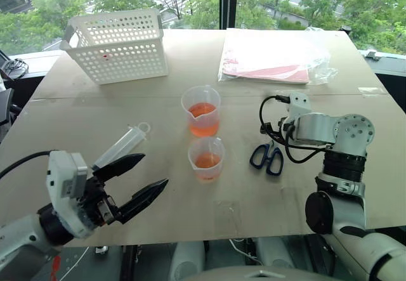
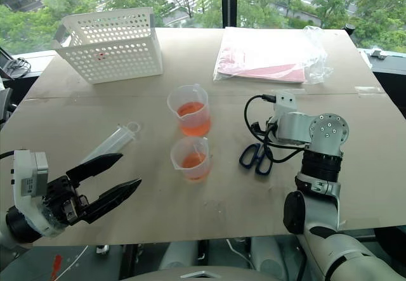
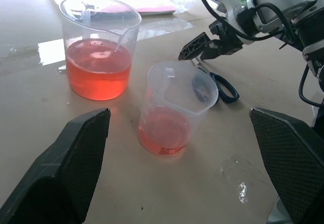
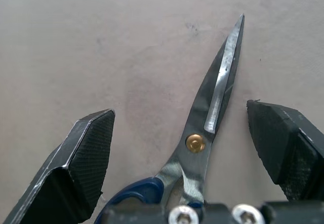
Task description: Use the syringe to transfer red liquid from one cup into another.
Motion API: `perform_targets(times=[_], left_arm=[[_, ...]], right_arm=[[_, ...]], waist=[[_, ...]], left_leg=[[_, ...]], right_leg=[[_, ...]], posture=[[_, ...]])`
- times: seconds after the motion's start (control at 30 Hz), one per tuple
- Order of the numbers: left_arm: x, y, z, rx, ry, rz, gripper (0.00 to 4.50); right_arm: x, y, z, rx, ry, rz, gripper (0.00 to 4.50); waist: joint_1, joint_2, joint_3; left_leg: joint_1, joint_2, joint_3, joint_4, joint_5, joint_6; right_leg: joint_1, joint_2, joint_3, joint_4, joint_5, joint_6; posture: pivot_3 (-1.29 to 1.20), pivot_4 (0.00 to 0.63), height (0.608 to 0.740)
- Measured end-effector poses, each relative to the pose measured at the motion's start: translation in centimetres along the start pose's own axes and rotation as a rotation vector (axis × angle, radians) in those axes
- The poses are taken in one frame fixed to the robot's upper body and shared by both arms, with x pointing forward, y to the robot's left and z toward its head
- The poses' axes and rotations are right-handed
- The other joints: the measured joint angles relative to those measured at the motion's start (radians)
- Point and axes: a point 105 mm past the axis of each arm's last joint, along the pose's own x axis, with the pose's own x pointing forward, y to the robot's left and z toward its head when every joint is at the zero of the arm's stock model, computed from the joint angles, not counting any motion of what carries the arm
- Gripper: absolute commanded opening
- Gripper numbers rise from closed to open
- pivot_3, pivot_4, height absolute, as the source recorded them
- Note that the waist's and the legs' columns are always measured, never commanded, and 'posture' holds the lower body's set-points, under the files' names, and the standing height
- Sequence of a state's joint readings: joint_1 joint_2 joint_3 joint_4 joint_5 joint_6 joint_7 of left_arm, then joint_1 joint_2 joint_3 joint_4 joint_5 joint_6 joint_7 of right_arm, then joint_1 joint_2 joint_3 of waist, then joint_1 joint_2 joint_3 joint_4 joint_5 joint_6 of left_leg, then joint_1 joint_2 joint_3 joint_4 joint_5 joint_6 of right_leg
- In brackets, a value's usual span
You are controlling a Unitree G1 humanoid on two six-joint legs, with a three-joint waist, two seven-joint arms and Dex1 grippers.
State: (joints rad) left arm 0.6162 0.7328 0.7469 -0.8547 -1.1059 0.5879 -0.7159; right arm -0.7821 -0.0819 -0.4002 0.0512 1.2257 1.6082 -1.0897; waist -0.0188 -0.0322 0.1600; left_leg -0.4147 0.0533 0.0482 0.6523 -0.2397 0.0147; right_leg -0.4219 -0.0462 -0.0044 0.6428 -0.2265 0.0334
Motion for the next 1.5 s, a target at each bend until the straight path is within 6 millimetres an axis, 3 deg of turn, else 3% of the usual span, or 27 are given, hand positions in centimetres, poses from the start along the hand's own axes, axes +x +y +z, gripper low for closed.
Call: perform_targets(times=[0.17, 0.27, 0.33, 0.47, 0.53, 0.83, 1.2, 1.3, 1.4, 1.5], left_arm=[[-0.2, -0.1, -0.1, -0.015, 0.003, 0.001, 4.49], [-0.3, -0.1, 0.0, -0.011, 0.004, 0.006, 4.50], [-0.3, 0.0, 0.0, -0.012, 0.006, 0.009, 4.50], [-0.5, -0.5, -0.1, -0.009, 0.013, -0.010, 4.50], [-0.6, -1.1, 0.2, -0.007, 0.005, -0.055, 4.50], [-1.0, -2.5, 1.1, 0.103, 0.047, -0.234, 4.50], [0.6, -3.0, 2.5, 0.194, 0.023, -0.347, 4.50], [1.1, -3.1, 2.6, 0.197, 0.017, -0.363, 4.50], [1.8, -3.4, 2.7, 0.196, 0.002, -0.389, 4.50], [2.4, -3.6, 2.9, 0.202, -0.015, -0.412, 4.50]], right_arm=[[-0.3, 0.0, -0.8, -0.048, 0.043, -0.037, 4.50], [-0.4, -0.3, -1.5, -0.066, 0.066, -0.071, 3.61], [-0.5, -0.6, -2.1, -0.062, 0.085, -0.089, 2.52], [-0.7, 0.1, -3.4, -0.042, 0.138, -0.063, 0.89], [-0.7, 0.6, -3.6, -0.033, 0.150, -0.046, 0.39], [-0.7, 0.5, -3.5, -0.077, 0.157, 0.056, 0.39], [-1.7, -1.2, -2.8, -0.213, 0.104, 0.174, 0.19], [-2.4, -2.6, -2.3, -0.277, 0.077, 0.196, 0.19], [-3.9, -6.3, -0.4, -0.384, 0.010, 0.153, 0.19], [-4.5, -8.4, 1.1, -0.453, -0.032, 0.138, 0.19]], waist=[[-0.003, 0.000, -0.001], [-0.003, 0.000, -0.004], [-0.004, 0.000, -0.006], [-0.018, -0.003, -0.014], [-0.025, -0.002, -0.015], [-0.025, 0.000, -0.015], [-0.016, 0.005, -0.012], [-0.009, 0.009, -0.009], [0.007, 0.012, -0.006], [0.007, 0.013, -0.006]], left_leg=[[0.000, 0.000, -0.001, 0.000, 0.000, 0.000], [0.000, 0.000, -0.001, 0.000, 0.000, 0.000], [0.000, 0.000, -0.001, -0.001, 0.000, 0.000], [0.001, 0.001, -0.003, -0.001, 0.000, 0.000], [0.002, 0.001, -0.004, -0.001, 0.000, 0.000], [0.002, 0.002, -0.003, -0.001, 0.000, 0.000], [0.000, 0.001, -0.002, -0.001, 0.000, 0.000], [-0.001, 0.000, -0.001, -0.001, 0.000, 0.000], [-0.001, 0.000, 0.001, -0.002, -0.001, 0.001], [-0.001, 0.000, 0.001, -0.002, -0.001, 0.001]], right_leg=[[0.000, 0.000, 0.000, 0.000, 0.000, 0.000], [0.000, 0.000, 0.000, -0.001, 0.000, 0.000], [0.001, 0.000, 0.000, -0.001, 0.000, 0.000], [0.001, 0.001, 0.000, -0.001, -0.001, 0.000], [0.001, 0.001, 0.001, -0.001, -0.001, 0.000], [0.000, 0.002, 0.002, -0.001, -0.001, -0.001], [0.000, 0.001, 0.002, -0.003, -0.001, 0.000], [-0.001, 0.001, 0.002, -0.004, -0.001, 0.000], [-0.001, 0.001, 0.001, -0.006, -0.003, 0.003], [-0.001, 0.001, 0.001, -0.006, -0.003, 0.003]], posture=[[0.00, 0.150, 0.740], [0.00, 0.150, 0.740], [0.00, 0.150, 0.740], [0.00, 0.150, 0.740], [0.00, 0.150, 0.740], [0.00, 0.150, 0.740], [0.00, 0.150, 0.740], [0.00, 0.150, 0.740], [0.00, 0.150, 0.740], [0.00, 0.150, 0.740]])
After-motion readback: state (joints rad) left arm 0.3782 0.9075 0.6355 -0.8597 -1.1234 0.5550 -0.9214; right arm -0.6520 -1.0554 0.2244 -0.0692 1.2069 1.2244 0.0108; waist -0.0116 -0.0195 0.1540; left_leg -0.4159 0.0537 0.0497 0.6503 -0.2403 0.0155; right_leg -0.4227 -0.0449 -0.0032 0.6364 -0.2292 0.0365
